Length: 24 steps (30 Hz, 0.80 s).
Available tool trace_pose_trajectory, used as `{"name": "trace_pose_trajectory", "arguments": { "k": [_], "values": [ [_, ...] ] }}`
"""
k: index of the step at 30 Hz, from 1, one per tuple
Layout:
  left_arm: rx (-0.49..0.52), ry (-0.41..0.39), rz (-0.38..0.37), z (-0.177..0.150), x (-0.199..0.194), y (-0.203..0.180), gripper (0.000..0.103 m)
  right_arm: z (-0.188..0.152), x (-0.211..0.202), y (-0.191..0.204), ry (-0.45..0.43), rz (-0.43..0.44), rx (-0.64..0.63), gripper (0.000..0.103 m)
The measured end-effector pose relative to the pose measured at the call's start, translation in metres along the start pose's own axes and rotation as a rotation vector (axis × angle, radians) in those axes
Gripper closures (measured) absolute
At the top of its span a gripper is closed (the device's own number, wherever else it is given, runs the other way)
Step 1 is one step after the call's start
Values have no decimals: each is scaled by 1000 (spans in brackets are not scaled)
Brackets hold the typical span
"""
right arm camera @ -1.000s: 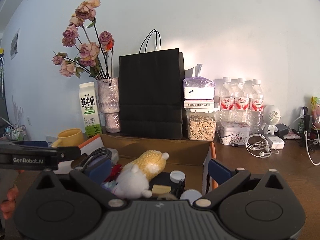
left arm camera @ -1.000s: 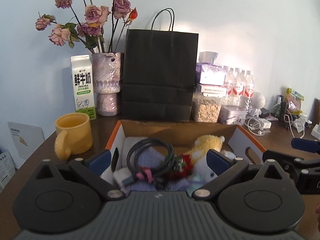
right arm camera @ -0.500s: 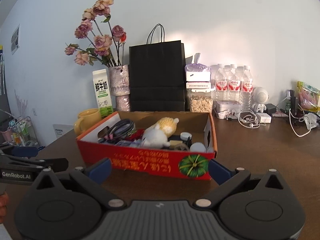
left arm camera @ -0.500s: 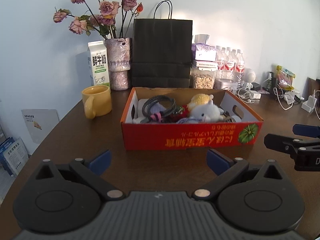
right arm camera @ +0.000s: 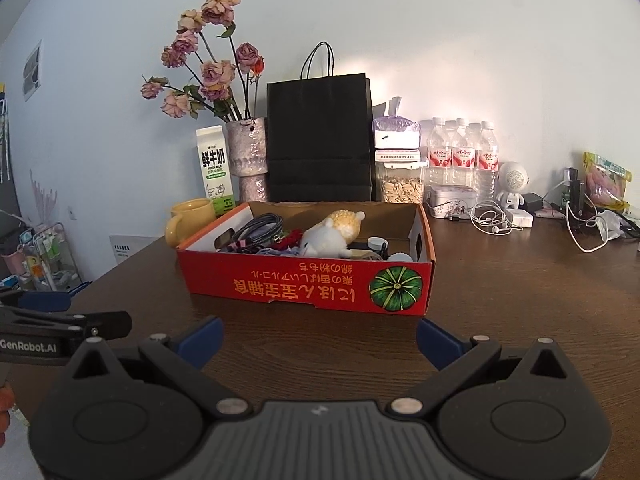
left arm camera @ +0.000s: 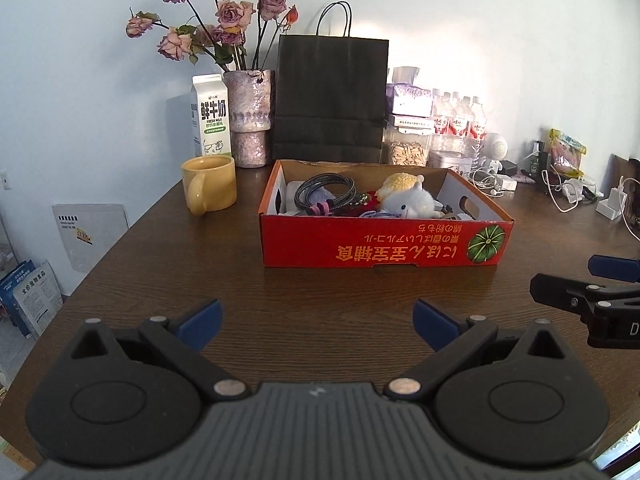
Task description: Organize objects
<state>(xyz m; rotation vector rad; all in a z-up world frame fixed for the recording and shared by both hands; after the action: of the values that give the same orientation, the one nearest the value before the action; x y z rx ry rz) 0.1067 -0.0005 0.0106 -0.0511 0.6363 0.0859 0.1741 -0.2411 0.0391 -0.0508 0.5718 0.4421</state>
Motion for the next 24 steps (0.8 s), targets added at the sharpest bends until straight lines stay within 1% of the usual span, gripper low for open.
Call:
{"name": "trace_pose_trajectory", "arguments": {
  "k": [24],
  "values": [
    [-1,10,2,-3,1,2,0,-1,2,1,7,-2,0,0]
  ]
}}
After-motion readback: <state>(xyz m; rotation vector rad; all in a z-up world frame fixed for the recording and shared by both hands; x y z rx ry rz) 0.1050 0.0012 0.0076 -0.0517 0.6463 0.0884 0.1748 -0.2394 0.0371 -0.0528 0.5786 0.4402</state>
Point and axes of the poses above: each gripper's, at about its wrist camera, not at the fingertips, and x roughly the way its jaws point, y to its left, z to its top, the point moved 8 cm from there along x, roughly the way its jaws point, and after that the axes turned 7 degrees about y, right-handed, at the moved point
